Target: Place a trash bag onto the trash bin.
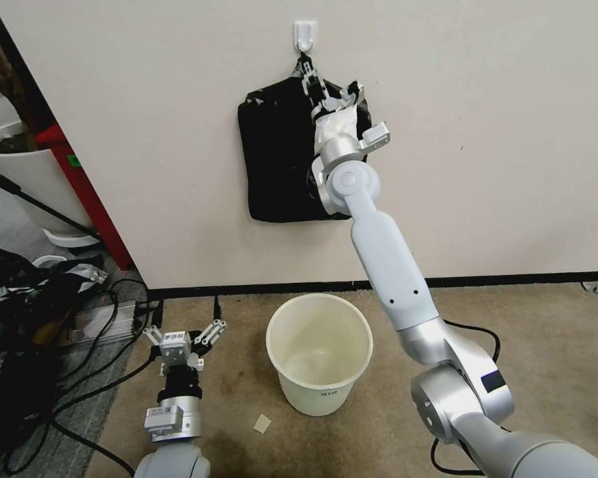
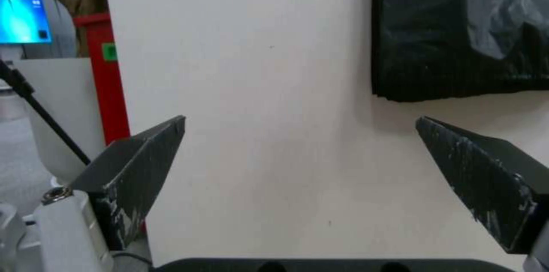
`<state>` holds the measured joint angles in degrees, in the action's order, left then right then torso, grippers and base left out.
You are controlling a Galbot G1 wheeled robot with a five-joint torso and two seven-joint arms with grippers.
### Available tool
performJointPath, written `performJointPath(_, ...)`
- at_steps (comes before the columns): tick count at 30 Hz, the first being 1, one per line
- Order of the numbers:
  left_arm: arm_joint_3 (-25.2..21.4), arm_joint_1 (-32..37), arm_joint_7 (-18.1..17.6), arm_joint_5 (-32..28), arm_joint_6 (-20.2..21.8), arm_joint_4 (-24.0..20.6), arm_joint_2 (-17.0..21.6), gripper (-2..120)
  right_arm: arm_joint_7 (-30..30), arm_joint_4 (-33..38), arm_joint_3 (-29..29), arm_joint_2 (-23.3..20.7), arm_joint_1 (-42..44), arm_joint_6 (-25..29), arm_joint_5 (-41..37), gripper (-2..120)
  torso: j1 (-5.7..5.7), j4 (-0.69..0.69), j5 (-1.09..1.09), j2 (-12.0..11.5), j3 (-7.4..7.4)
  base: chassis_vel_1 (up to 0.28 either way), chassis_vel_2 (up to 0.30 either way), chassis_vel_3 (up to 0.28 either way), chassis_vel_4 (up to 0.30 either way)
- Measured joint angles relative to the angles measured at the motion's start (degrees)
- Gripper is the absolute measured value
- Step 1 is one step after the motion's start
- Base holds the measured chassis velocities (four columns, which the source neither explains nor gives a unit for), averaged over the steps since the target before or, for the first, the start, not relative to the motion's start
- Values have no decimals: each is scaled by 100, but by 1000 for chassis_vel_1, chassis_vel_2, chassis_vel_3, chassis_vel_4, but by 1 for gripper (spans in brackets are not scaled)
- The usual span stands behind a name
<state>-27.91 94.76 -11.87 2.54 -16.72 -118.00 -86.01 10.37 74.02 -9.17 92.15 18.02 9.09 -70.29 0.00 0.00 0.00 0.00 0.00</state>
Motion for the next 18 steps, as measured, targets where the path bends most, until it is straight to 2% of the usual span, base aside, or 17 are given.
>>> performJointPath(2,0,0,-2,-4,-13,7,0,100,398,14,44,-22,130,188,35,0,0,1,0,0,0,0,0,0,0)
performJointPath(3,0,0,-2,-4,-13,7,0,100,398,14,44,-22,130,188,35,0,0,1,0,0,0,0,0,0,0)
performJointPath(6,-5,4,-6,-13,-48,22,6,100,1135,187,84,-91,487,405,29,0,-1,0,0,0,0,0,0,0,0)
performJointPath(10,-6,5,-7,-18,-68,38,10,100,1466,321,86,-131,746,450,12,0,-1,1,0,0,0,0,0,0,0)
performJointPath(12,-4,4,-9,-25,-90,54,20,100,1778,517,90,-207,1134,458,5,0,-1,0,1,0,0,0,0,0,0)
performJointPath(18,-10,-36,-11,-105,-112,88,48,100,2183,912,74,-326,1919,459,27,0,-1,0,1,0,0,0,0,0,0)
